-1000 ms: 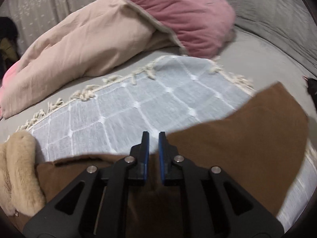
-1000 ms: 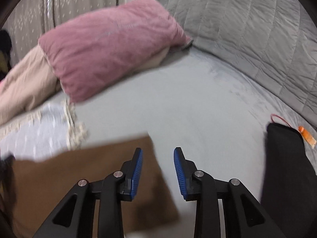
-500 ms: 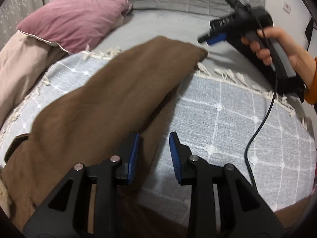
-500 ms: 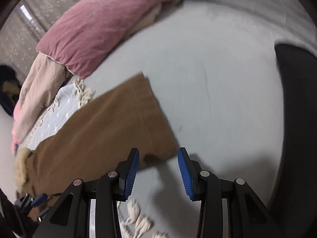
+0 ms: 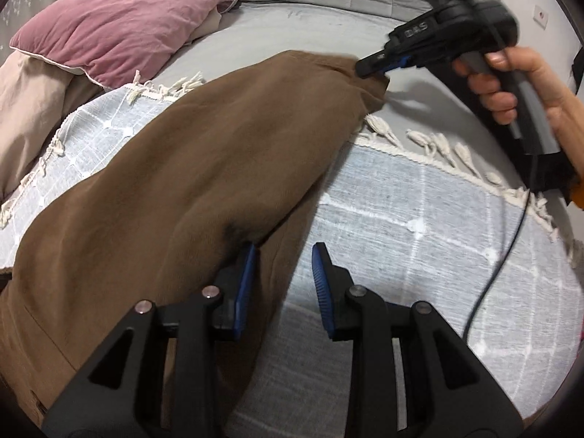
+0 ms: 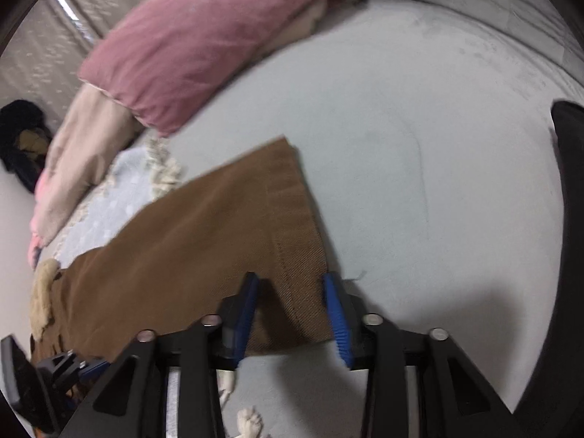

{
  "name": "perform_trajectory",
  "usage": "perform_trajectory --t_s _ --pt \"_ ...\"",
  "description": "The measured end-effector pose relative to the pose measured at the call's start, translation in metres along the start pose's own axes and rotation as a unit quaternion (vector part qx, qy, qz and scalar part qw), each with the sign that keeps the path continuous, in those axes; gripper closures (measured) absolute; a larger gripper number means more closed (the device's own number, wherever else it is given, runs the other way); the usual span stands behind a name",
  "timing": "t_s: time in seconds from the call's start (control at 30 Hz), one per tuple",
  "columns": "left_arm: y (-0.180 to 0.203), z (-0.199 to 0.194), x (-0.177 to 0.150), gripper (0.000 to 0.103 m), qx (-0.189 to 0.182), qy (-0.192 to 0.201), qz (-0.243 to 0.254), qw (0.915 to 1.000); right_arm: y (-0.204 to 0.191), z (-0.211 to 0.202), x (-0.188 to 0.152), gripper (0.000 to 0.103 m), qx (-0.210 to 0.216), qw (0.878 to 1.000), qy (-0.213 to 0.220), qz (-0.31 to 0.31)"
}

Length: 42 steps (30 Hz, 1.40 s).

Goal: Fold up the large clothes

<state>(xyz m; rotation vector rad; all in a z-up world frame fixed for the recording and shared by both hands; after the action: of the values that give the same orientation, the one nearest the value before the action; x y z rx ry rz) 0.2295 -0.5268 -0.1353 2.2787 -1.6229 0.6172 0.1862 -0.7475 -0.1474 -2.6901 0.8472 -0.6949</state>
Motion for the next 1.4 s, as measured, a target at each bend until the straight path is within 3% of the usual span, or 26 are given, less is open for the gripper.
perform_trajectory --t_s 0.03,0.1,0.3,0.4,0.5,0.6,0.73,0.83,0.93,1.0,1.07,1.2,1.4 --pt "-0.001 0.001 0.002 0.070 0.005 0.000 0.001 1.0000 -0.003 -0.001 0.000 0.095 0.006 1.000 0.000 -0.002" --pt "-0.002 0.001 0.004 0.091 0.018 0.002 0.004 0.9998 -0.009 -0.007 0.006 0.098 0.010 1.000 0.012 -0.004" --pt "0.010 -0.027 0.005 0.097 -0.009 0.054 0.050 0.9972 -0.021 -0.043 0.049 0.099 0.028 0.996 0.074 0.028" --pt "0.011 -0.040 0.003 0.098 -0.052 0.076 0.048 0.9946 -0.031 -0.042 0.065 0.099 -0.006 0.997 0.071 0.016" --pt "0.013 -0.035 -0.006 0.099 -0.085 0.071 0.047 0.9927 -0.037 -0.025 0.074 0.099 -0.053 0.997 0.055 0.007" --pt "0.018 -0.023 -0.016 0.099 -0.090 0.048 0.055 0.9933 -0.035 0.005 0.075 0.099 -0.087 0.996 0.028 0.005" --pt "0.014 -0.026 -0.015 0.099 -0.097 0.055 0.041 0.9929 -0.017 0.052 0.060 0.096 -0.147 0.989 -0.010 0.011" --pt "0.011 -0.026 -0.014 0.099 -0.109 0.058 0.026 0.9921 -0.010 0.051 0.056 0.092 -0.137 0.990 -0.005 0.033" --pt "0.011 -0.026 -0.013 0.099 -0.107 0.057 0.027 0.9922 -0.006 0.025 0.051 0.079 -0.118 0.992 -0.015 0.049" --pt "0.010 -0.024 -0.011 0.099 -0.103 0.056 0.031 0.9926 -0.003 -0.003 0.045 0.054 -0.109 0.992 0.006 0.060" --pt "0.010 -0.024 -0.011 0.099 -0.099 0.056 0.033 0.9929 0.004 -0.021 0.033 0.045 -0.089 0.992 0.008 0.093" --pt "0.007 -0.022 -0.009 0.099 -0.098 0.055 0.033 0.9931 0.012 -0.023 0.010 0.043 -0.065 0.986 -0.023 0.150" --pt "0.009 -0.025 -0.012 0.099 -0.095 0.058 0.036 0.9931 0.009 0.008 0.006 0.043 -0.055 0.982 -0.040 0.174"
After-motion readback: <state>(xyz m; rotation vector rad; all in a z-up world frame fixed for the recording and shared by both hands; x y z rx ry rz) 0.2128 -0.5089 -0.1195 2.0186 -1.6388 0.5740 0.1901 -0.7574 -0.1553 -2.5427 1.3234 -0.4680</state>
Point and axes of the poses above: each gripper's, at about its wrist camera, not at the fingertips, and z roughly the way its jaws point, y to its right, x to its top, the point moved 9 cm from there along z, roughly the way its jaws point, and after that the axes turned 7 degrees about -y, right-handed, at the moved point
